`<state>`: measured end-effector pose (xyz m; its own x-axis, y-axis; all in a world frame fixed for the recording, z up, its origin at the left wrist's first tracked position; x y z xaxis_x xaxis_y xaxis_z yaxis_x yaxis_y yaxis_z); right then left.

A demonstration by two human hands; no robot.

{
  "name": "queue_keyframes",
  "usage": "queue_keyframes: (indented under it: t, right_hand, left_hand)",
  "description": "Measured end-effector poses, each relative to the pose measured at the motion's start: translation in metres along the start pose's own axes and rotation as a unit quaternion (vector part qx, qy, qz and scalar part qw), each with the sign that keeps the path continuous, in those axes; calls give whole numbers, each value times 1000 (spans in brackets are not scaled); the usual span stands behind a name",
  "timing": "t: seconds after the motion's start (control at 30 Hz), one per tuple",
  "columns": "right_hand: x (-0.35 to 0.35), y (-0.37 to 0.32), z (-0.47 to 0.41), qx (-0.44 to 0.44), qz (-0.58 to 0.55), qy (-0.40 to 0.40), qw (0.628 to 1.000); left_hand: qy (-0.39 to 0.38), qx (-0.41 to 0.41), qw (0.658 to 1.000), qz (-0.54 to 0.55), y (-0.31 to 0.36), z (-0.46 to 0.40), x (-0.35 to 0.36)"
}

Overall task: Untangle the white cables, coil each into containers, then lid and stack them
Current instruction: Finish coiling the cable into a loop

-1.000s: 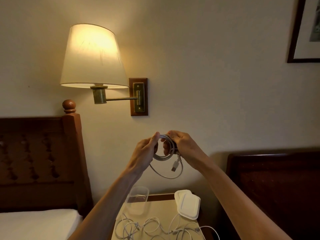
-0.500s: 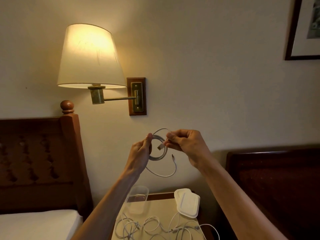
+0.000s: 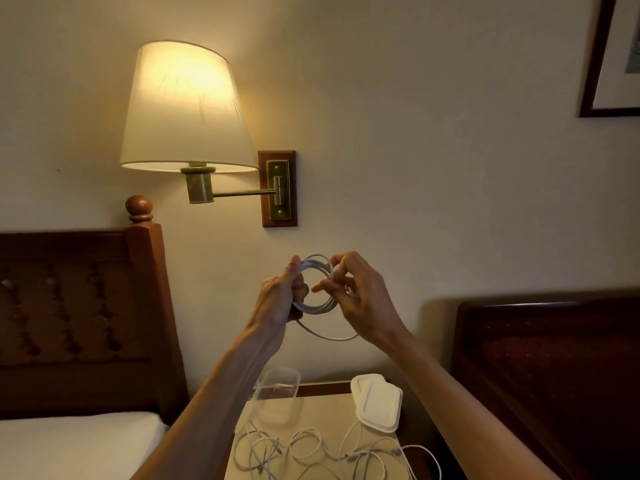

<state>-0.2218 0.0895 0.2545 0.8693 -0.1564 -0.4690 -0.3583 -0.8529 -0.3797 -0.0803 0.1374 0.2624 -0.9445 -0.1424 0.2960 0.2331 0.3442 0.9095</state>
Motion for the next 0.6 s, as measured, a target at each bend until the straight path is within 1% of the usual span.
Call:
queue_keyframes:
  t: [0.13, 0.23, 0.33, 0.37, 0.43, 0.5, 0.53, 0.6]
  right_hand:
    - [-7, -3, -2, 50, -60, -31, 996]
    - [-16, -6, 2, 97, -133, -82, 983]
    - [-17, -10, 7, 104, -157, -112, 976]
    - [-15, -12, 9, 99, -142, -105, 979]
    - [-9, -14, 12, 92, -107, -48, 989]
    - [-9, -13, 16, 111, -140, 16, 984]
    - [-11, -13, 17, 116, -156, 24, 981]
    - [-12, -14, 19, 113, -131, -2, 985]
  left_hand:
    - [-1, -15, 999, 33, 8, 0, 1]
    - [-12, -27, 998, 63, 12, 0, 1]
    - [-21, -32, 996, 82, 14, -1, 0]
    - [-24, -31, 996, 83, 15, 0, 1]
    - [-22, -28, 995, 88, 17, -1, 0]
    - [-10, -28, 994, 110, 19, -1, -4]
    - [-5, -29, 993, 118, 20, -1, -7]
    - [0, -29, 991, 129, 21, 0, -9]
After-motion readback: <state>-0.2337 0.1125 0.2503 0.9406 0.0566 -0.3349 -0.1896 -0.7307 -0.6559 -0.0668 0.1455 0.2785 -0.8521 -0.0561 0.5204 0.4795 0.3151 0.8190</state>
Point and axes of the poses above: each hand's wrist, its own z-axis away from the middle knuckle, its own x-axis out of the palm, y = z × x, the point moved 1 cm from there along -z, towards the middle knuckle, and after that the axes turned 15 degrees about z, right-handed, at the moved point
